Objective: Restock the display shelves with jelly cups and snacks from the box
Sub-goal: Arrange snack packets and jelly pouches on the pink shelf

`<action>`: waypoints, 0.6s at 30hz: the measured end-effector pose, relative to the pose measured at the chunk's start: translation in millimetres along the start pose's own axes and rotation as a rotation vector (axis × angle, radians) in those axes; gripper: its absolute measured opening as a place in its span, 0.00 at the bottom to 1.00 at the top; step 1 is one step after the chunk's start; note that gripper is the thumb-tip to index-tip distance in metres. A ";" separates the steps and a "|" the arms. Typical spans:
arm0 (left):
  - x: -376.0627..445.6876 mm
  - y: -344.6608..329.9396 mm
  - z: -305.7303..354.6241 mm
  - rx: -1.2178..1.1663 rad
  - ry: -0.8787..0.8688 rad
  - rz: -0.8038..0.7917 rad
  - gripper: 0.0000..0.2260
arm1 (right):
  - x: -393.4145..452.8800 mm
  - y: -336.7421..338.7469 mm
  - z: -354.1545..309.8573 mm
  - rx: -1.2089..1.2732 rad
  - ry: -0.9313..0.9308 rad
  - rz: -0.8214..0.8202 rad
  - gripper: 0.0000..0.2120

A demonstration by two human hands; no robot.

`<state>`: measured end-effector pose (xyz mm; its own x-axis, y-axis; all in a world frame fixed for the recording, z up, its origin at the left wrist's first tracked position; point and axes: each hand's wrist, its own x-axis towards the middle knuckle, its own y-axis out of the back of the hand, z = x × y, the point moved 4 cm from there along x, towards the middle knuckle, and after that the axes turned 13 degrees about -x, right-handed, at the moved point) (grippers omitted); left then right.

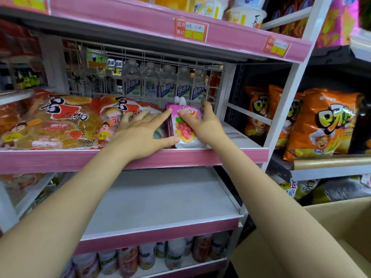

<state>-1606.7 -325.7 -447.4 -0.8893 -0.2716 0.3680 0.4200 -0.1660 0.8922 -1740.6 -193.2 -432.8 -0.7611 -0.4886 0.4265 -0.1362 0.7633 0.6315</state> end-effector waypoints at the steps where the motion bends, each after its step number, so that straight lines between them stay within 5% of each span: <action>1: -0.6 -0.5 -0.9 -0.022 -0.009 -0.004 0.38 | -6.8 3.1 -6.1 -0.064 0.109 0.088 0.37; 3: -4.1 6.2 -4.7 -0.139 -0.062 0.074 0.37 | -18.6 1.9 -18.0 -0.215 0.325 0.143 0.31; 6: -10.7 25.7 -19.9 -0.067 -0.048 0.268 0.27 | -24.3 -9.8 -22.7 -0.521 0.375 0.002 0.30; 11: -8.9 19.5 -44.2 0.152 0.175 -0.014 0.32 | -21.1 -14.8 -20.0 -0.670 0.343 -0.068 0.32; 18: -1.4 15.5 -43.8 0.079 0.168 -0.041 0.30 | -11.5 -18.7 -19.5 -0.668 0.318 -0.099 0.32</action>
<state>-1591.1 -369.4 -445.5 -0.8598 -0.4221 0.2875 0.3621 -0.1068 0.9260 -1717.0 -210.0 -436.9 -0.5313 -0.7178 0.4500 0.2971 0.3396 0.8924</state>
